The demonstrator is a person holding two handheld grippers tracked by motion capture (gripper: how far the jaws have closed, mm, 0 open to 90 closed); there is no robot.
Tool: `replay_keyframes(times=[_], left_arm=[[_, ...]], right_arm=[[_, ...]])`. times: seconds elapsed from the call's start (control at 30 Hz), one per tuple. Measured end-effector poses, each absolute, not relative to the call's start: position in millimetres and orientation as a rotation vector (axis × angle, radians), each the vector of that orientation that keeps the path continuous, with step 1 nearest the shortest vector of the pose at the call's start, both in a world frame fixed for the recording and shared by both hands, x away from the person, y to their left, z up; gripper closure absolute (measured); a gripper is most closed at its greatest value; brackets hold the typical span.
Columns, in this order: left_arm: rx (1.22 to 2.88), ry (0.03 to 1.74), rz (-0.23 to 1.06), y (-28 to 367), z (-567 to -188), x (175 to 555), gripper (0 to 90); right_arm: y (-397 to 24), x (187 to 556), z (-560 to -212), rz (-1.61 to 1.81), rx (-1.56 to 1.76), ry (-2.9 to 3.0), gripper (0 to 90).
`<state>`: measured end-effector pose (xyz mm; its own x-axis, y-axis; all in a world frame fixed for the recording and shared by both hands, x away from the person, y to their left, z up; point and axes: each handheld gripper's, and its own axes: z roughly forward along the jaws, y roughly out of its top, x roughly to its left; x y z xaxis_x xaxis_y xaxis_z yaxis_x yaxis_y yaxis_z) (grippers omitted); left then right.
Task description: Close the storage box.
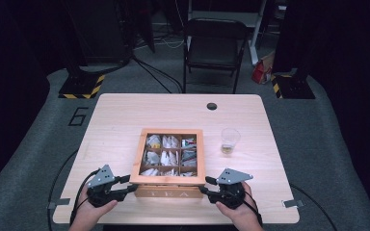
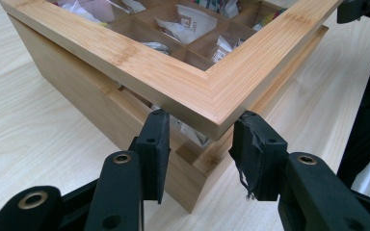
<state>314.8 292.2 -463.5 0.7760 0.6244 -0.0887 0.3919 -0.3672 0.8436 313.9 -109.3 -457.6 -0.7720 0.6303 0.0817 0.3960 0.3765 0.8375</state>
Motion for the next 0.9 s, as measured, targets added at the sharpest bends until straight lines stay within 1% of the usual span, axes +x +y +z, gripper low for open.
replay_keyframes(times=[0.27, 0.33, 0.4, 0.47, 0.7, 0.73, 0.77, 0.9], left_arm=[[1.990, 0.782, 0.315, 292.3, -464.7, 311.8, 57.6], [2.007, 0.791, 0.300, 292.2, -464.8, 310.6, 57.2], [2.038, 0.789, 0.318, 290.6, -467.9, 309.5, 57.1], [2.050, 0.799, 0.293, 290.6, -471.9, 307.6, 57.0], [2.037, 0.791, 0.291, 292.8, -473.9, 303.8, 54.0], [2.034, 0.795, 0.275, 293.6, -473.3, 303.1, 53.9], [2.028, 0.789, 0.289, 294.7, -473.1, 303.2, 53.7], [1.999, 0.788, 0.277, 298.9, -470.2, 300.7, 53.9]], right_arm=[[-109.6, 312.1, -458.8, 1.345, 0.917, 2.385, 57.2], [-110.1, 310.3, -458.5, 1.357, 0.922, 2.371, 56.9], [-111.5, 308.7, -455.8, 1.382, 0.925, 2.359, 57.0], [-112.0, 309.2, -453.6, 1.393, 0.920, 2.356, 57.3], [-115.3, 310.4, -452.9, 1.403, 0.936, 2.352, 57.1], [-116.2, 310.6, -452.6, 1.402, 0.942, 2.348, 57.0], [-117.1, 310.7, -452.1, 1.403, 0.946, 2.343, 57.0], [-120.1, 312.5, -452.3, 1.407, 0.944, 2.341, 56.6]])
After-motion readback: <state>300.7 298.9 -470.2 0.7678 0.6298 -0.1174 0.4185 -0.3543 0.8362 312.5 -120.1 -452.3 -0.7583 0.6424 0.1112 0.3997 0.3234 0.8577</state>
